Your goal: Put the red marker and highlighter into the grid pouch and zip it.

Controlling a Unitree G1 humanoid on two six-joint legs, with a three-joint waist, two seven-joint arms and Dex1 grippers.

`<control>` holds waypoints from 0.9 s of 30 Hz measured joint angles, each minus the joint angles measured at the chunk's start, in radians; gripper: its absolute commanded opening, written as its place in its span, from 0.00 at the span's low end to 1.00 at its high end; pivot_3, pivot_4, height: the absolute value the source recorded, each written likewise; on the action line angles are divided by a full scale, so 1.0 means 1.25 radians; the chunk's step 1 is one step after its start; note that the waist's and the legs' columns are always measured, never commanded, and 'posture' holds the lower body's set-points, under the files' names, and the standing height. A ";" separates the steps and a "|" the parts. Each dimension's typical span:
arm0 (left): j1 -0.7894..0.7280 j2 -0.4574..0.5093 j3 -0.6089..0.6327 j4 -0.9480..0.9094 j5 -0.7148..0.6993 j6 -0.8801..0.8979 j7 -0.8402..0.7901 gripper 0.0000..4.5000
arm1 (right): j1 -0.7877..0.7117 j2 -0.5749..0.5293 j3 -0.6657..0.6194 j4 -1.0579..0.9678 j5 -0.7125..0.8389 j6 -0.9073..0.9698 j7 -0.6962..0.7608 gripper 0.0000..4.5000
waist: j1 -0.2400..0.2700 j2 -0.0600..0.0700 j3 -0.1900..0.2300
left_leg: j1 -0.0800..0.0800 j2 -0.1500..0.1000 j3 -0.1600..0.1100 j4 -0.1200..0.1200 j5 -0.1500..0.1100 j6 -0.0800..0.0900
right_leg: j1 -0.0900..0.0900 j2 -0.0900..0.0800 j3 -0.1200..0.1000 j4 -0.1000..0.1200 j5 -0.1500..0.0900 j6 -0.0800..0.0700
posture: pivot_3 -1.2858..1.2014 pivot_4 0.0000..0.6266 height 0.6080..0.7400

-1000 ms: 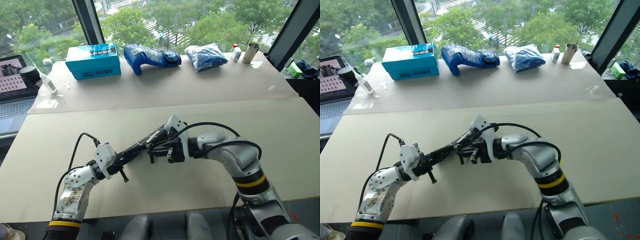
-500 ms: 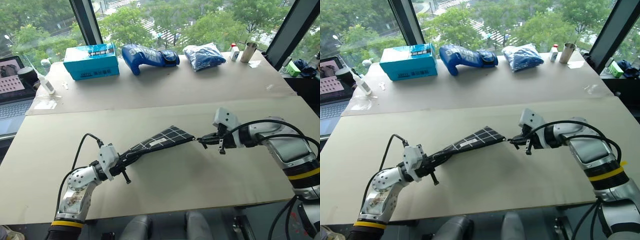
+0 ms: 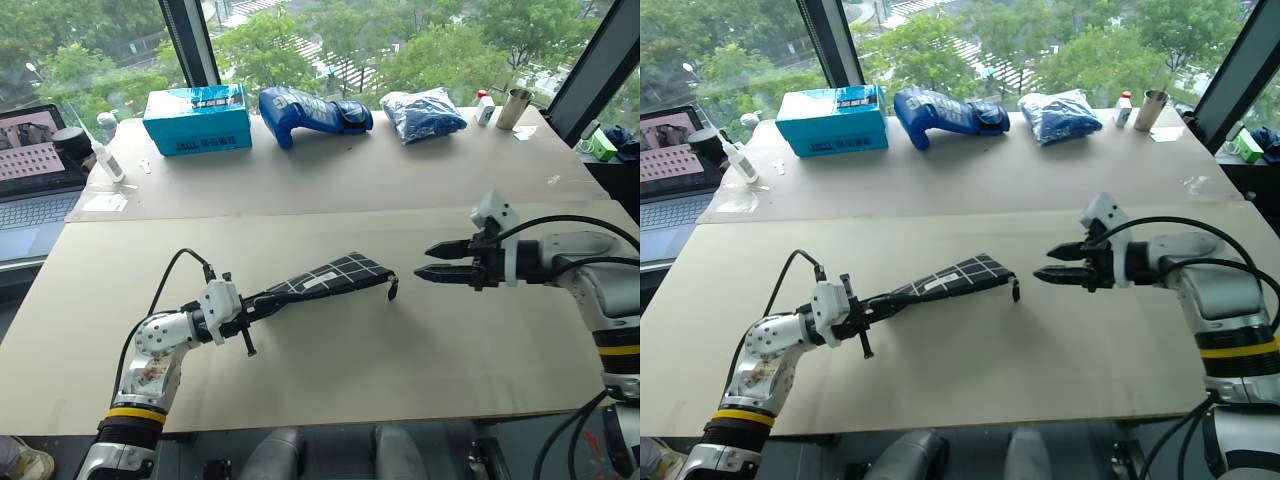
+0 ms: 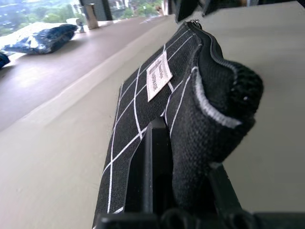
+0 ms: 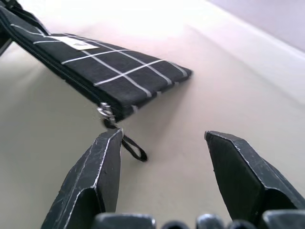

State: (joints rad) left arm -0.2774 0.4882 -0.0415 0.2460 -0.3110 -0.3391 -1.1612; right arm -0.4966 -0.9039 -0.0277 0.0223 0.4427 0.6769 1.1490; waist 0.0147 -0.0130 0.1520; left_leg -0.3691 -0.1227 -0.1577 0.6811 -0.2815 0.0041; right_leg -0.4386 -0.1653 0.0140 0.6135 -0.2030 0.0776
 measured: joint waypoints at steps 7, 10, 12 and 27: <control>-0.202 -0.021 -0.033 0.226 0.014 -0.154 -0.152 0.00 | 0.199 -0.010 -0.130 -0.075 0.012 -0.034 -0.020 0.70 | -0.009 0.000 0.000 | 0.000 0.000 0.000 0.001 0.000 0.000 | 0.000 -0.001 0.000 0.000 0.001 0.001 | 0.52 0.24 0.99; -0.255 -0.063 -0.057 0.331 0.023 -0.246 -0.217 0.00 | 0.249 -0.002 -0.168 -0.131 0.017 -0.033 -0.054 0.70 | -0.013 0.000 0.000 | 0.000 0.000 0.001 0.001 0.000 0.001 | 0.000 -0.001 0.000 0.000 0.001 0.001 | 0.52 0.24 0.99; -0.272 -0.077 -0.074 0.392 0.038 -0.299 -0.244 0.08 | 0.261 0.006 -0.173 -0.154 0.020 -0.033 -0.070 0.70 | -0.014 0.000 0.000 | 0.000 0.000 0.001 0.001 0.000 0.001 | 0.000 -0.001 0.000 0.000 0.001 0.001 | 0.52 0.24 0.99; -0.048 0.085 -0.027 0.116 -0.064 0.062 -0.209 0.93 | 0.285 -0.030 -0.193 -0.112 0.018 -0.044 -0.089 0.71 | -0.032 0.000 0.000 | 0.000 0.002 -0.004 0.003 -0.002 0.004 | -0.001 0.000 0.001 0.006 0.001 0.002 | 0.52 0.24 0.99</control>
State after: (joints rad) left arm -0.3377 0.5940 -0.0750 0.3915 -0.3914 -0.2610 -1.4228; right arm -0.1398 -0.9409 -0.2694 -0.1175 0.4650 0.6215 1.0383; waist -0.0258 -0.0127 0.1520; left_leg -0.3688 -0.1197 -0.1626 0.6842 -0.2839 0.0085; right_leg -0.4396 -0.1650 0.0158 0.6215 -0.2018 0.0797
